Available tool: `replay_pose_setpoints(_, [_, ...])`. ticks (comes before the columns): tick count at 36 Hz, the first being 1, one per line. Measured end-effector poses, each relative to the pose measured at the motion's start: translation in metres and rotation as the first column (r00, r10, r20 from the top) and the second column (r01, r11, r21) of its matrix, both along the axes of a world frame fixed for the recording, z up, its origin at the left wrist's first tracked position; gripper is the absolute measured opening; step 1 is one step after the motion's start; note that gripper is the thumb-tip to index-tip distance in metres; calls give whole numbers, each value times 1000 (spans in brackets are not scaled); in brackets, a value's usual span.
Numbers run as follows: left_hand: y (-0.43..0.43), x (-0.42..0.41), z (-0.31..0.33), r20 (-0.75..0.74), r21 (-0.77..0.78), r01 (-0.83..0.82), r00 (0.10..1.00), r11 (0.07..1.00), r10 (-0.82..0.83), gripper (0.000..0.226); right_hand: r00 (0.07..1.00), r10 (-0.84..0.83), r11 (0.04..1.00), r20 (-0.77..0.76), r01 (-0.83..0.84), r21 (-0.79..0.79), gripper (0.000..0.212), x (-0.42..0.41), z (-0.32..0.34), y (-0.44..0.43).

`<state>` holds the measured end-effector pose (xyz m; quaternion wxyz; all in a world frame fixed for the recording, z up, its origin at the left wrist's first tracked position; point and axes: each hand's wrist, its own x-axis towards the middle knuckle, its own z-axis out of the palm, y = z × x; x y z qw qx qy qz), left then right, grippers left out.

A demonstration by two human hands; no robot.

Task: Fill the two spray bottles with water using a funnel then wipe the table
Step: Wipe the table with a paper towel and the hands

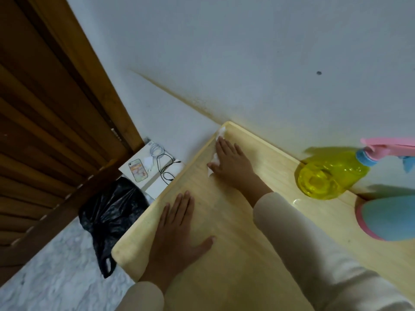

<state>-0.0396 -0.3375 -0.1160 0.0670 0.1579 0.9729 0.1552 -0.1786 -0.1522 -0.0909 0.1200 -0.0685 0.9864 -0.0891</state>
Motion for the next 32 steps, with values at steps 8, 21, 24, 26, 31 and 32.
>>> replay_pose_setpoints(8, [-1,-1,1,19,21,14,1000,1000,-15,101,998,-61,985,-20,57,-160,70,5,6,4])
replay_pose_setpoints(21, [-2,-2,3,-11,21,-10,1000,1000,10,104,987,117,988,-113,-127,-90,63,30,-15,-7])
replay_pose_setpoints(24, [-2,-1,5,-8,31,-12,1000,999,12,104,983,134,986,-129,-145,-77,60,42,-13,-2])
replay_pose_setpoints(26, [-2,0,5,-3,30,-10,1000,1000,10,104,984,132,987,-123,-141,-73,60,49,-10,-1])
replay_pose_setpoints(31, [-1,0,7,-14,29,-14,1000,999,15,104,989,-3,985,-149,-23,-169,65,43,-6,-17])
replay_pose_setpoints(32, [-1,0,7,-19,34,-15,1000,999,16,104,990,-10,985,-140,-14,-173,66,40,-8,-23])
